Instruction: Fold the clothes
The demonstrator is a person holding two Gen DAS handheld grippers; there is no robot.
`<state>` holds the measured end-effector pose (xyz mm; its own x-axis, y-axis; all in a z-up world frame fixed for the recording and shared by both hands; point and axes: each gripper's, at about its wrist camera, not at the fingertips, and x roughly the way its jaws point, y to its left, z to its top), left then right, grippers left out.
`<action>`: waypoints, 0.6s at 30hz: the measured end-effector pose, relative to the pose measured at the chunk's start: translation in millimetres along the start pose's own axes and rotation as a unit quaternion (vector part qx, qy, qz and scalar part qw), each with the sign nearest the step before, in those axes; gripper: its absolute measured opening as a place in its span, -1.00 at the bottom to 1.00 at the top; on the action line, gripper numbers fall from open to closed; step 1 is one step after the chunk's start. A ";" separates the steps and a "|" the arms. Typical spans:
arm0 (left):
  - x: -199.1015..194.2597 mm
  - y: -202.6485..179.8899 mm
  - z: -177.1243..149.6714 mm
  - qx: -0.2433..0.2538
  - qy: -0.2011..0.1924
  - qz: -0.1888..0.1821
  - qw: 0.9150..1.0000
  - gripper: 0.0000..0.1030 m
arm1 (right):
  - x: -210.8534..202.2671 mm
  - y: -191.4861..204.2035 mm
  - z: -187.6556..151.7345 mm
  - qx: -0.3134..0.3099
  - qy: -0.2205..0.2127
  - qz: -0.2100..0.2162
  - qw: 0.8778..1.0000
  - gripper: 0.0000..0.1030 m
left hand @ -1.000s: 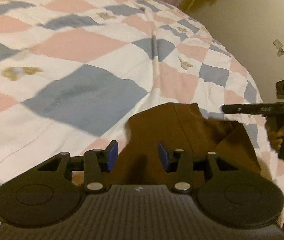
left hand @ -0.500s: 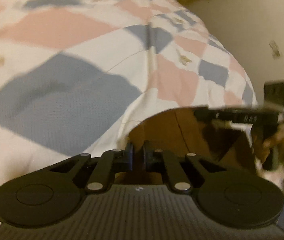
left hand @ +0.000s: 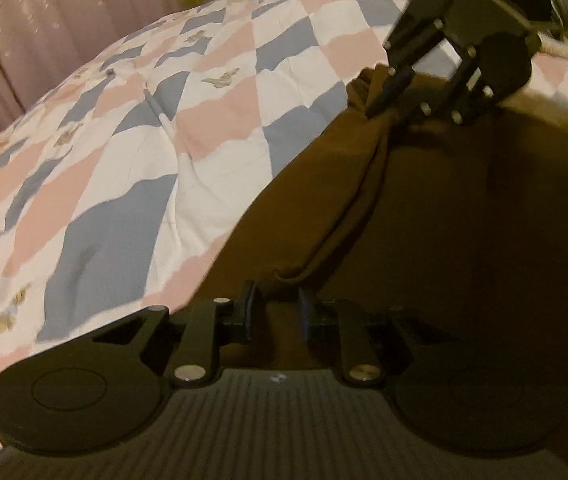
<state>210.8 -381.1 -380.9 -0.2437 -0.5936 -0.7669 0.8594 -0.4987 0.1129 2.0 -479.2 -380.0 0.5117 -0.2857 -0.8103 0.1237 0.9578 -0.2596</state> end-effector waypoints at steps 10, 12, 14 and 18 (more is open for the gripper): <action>-12.0 30.2 14.0 -0.214 -0.069 -0.041 0.973 -0.65 | -24.3 -61.0 9.0 0.262 -0.086 0.109 0.955 -0.48; 17.0 20.2 11.5 -0.194 -0.015 -0.029 0.980 -0.65 | -6.8 -58.4 8.4 0.259 -0.055 0.109 0.958 -0.48; 34.0 7.8 8.8 -0.151 0.019 -0.016 0.988 -0.65 | 12.0 -48.3 6.6 0.226 -0.004 0.108 0.968 -0.49; 7.2 17.7 15.7 -0.137 0.003 -0.011 0.991 -0.44 | 10.5 -48.3 12.7 0.192 0.011 0.112 0.975 -0.24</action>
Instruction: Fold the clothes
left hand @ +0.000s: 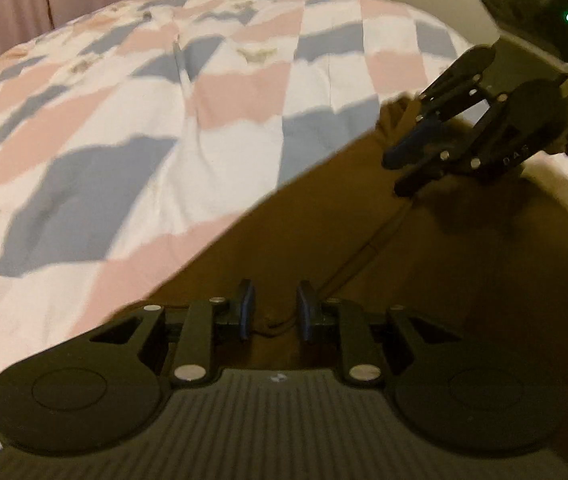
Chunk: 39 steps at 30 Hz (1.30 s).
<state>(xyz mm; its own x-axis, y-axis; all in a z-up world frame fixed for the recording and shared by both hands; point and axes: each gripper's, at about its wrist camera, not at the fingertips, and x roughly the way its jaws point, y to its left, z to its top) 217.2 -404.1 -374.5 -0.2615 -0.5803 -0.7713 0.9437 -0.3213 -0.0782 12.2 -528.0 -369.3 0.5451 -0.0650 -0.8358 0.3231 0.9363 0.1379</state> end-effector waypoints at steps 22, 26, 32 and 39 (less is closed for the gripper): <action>-17.3 162.5 -130.7 -0.486 -0.050 -0.170 0.856 0.22 | -22.2 -188.3 -99.9 0.391 -0.039 0.179 0.902 0.31; -1.7 158.4 -120.4 -0.464 -0.042 -0.172 0.868 -0.34 | -11.3 -187.4 -100.6 0.406 -0.050 0.200 0.890 0.26; -8.5 138.8 -94.5 -0.351 -0.033 -0.130 0.927 -0.83 | -2.8 -165.2 -80.3 0.348 -0.045 0.169 0.921 -0.75; -75.2 80.9 -61.1 -0.175 -0.070 -0.078 0.979 -0.83 | -80.5 -104.1 -62.7 0.219 -0.113 0.079 0.966 -0.83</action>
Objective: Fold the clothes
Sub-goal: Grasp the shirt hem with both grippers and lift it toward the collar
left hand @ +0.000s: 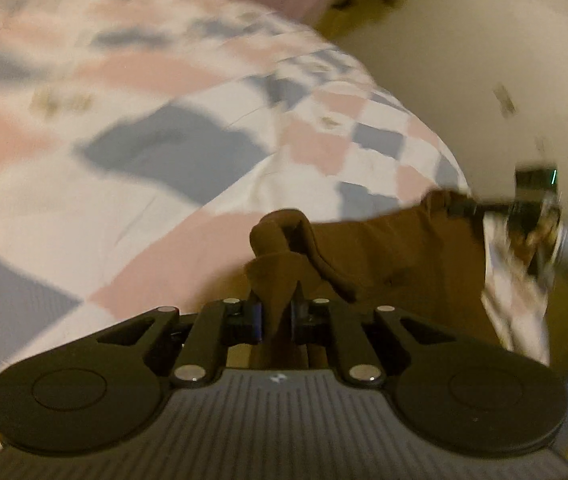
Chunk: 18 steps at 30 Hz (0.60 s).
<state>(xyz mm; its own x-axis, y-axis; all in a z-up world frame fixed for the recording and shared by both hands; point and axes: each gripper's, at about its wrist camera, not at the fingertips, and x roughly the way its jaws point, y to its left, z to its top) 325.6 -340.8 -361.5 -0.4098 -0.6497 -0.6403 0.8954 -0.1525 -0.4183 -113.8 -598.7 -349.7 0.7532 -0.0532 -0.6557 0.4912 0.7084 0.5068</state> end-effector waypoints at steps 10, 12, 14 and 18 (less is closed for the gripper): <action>-80.5 -150.7 -111.9 0.214 0.021 0.097 0.972 -0.74 | -117.5 149.7 -131.2 -0.208 -0.013 -0.153 0.966 -0.83; -79.2 -172.0 -151.9 0.222 0.051 0.128 0.965 -0.69 | -120.7 168.1 -179.1 -0.251 0.024 -0.190 0.949 -0.77; -76.4 -192.6 -189.5 0.242 0.085 0.171 0.951 -0.66 | -114.7 182.3 -231.1 -0.310 0.079 -0.219 0.922 -0.56; -75.1 -231.8 -245.2 0.277 0.136 0.235 0.922 -0.61 | -104.5 198.3 -319.1 -0.415 0.139 -0.268 0.858 -0.21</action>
<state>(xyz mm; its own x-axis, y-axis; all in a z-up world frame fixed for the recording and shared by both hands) 106.2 -74.0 -374.4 0.0851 -0.5425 -0.8358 0.9058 -0.3073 0.2917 -234.6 -228.0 -359.3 0.3258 -0.4397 -0.8370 0.1659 0.8981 -0.4073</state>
